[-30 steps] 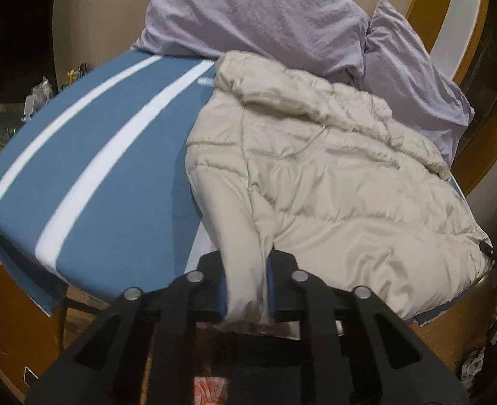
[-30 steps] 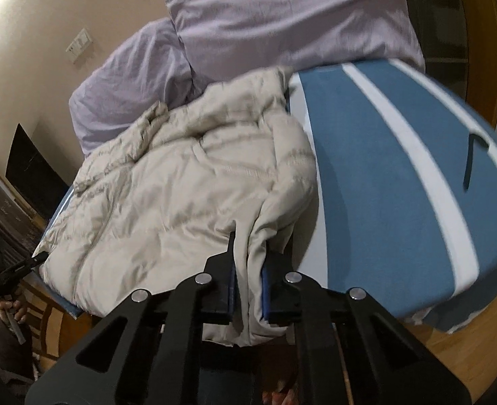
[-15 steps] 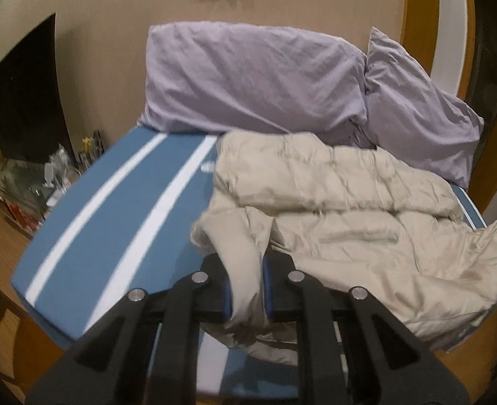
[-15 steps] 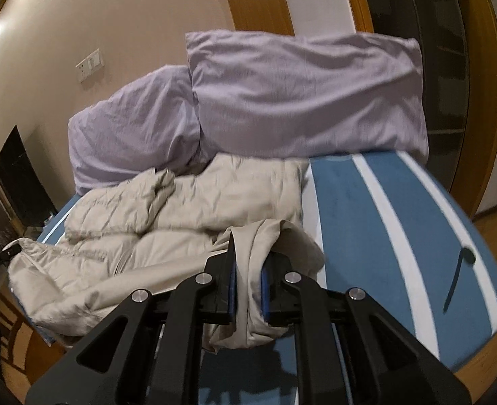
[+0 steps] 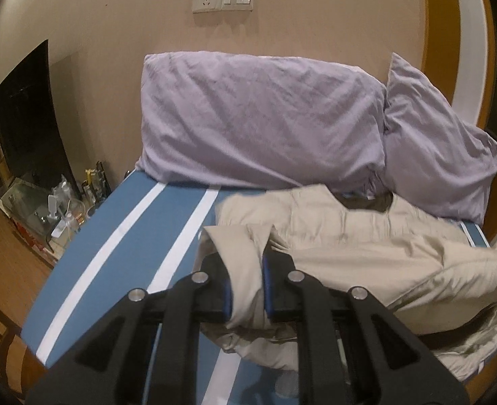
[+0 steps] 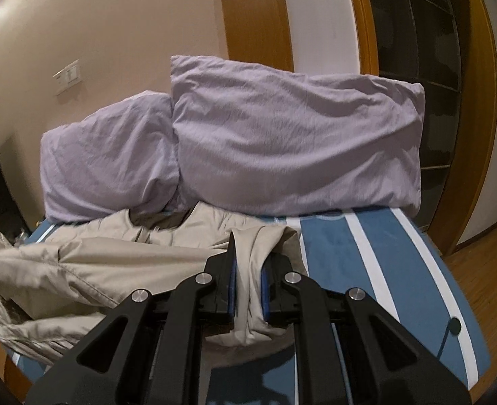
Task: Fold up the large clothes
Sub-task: 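Lift the hem with both tools and fold it toward the collar, then lower the hem onto the collar and open both tools, smoothing the fold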
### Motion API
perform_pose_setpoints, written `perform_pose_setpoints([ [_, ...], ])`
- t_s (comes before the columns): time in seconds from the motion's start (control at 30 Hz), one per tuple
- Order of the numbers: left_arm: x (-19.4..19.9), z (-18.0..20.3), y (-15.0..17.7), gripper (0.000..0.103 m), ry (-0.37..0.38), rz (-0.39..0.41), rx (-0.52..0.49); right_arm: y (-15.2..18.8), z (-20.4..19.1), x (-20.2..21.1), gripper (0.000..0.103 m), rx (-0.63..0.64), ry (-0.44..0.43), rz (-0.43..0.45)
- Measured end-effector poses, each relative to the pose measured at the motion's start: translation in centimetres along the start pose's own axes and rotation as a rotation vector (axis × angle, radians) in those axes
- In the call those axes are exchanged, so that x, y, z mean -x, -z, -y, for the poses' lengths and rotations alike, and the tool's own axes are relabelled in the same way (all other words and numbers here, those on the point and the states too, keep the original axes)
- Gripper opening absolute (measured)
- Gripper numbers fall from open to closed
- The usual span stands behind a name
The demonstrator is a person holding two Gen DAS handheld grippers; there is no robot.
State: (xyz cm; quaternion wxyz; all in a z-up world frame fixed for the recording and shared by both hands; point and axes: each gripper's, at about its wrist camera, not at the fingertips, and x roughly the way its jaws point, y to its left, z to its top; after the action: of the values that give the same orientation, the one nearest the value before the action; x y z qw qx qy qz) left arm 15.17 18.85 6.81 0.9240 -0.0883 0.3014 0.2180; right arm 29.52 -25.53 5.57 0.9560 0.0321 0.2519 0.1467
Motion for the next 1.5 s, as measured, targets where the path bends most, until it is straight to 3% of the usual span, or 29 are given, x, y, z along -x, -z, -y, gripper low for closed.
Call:
perform_pose_setpoints([
  [0.3, -7.9, 0.9, -5.4, 0.014, -0.024, -0.014, 0.044, -3.7, 0.1, -7.9, 0.011, -0.059, 0.053, -0.014],
  [0.77, -19.9, 2.1, -6.7, 0.015, -0.073, -0.081, 0.062, -2.6, 0.5, -20.3, 0.013, -0.094, 0.175, -0.134],
  [0.93, -22.9, 2.4, -6.0, 0.023, -0.114, -0.099, 0.069, -1.8, 1.6, -22.5, 0.020, -0.145, 0.187, -0.187],
  [1.03, -23.3, 2.1, -5.6, 0.028, -0.099, -0.102, 0.083, -1.8, 1.9, -22.0, 0.036, -0.166, 0.151, -0.184],
  [1.1, -22.8, 1.9, -5.6, 0.050, -0.093, -0.092, 0.079, -2.2, 1.8, -21.1, 0.064, -0.171, 0.158, -0.170],
  [1.13, -22.3, 1.8, -5.7, 0.068, -0.113, -0.076, 0.073, -2.5, 1.7, -20.3, 0.067, -0.168, 0.168, -0.144],
  [1.2, -21.1, 1.7, -6.0, 0.077, -0.150, -0.031, 0.056, -3.1, 1.1, -19.0, 0.068, -0.155, 0.153, -0.107],
  [1.3, -19.8, 1.6, -6.2, 0.077, -0.134, -0.026, 0.046, -3.8, -0.6, -18.0, 0.068, -0.131, 0.099, -0.111],
  [1.5, -17.1, 3.1, -5.3, 0.077, -0.044, -0.040, 0.024, -3.1, -7.0, -18.3, 0.067, -0.041, -0.063, -0.205],
])
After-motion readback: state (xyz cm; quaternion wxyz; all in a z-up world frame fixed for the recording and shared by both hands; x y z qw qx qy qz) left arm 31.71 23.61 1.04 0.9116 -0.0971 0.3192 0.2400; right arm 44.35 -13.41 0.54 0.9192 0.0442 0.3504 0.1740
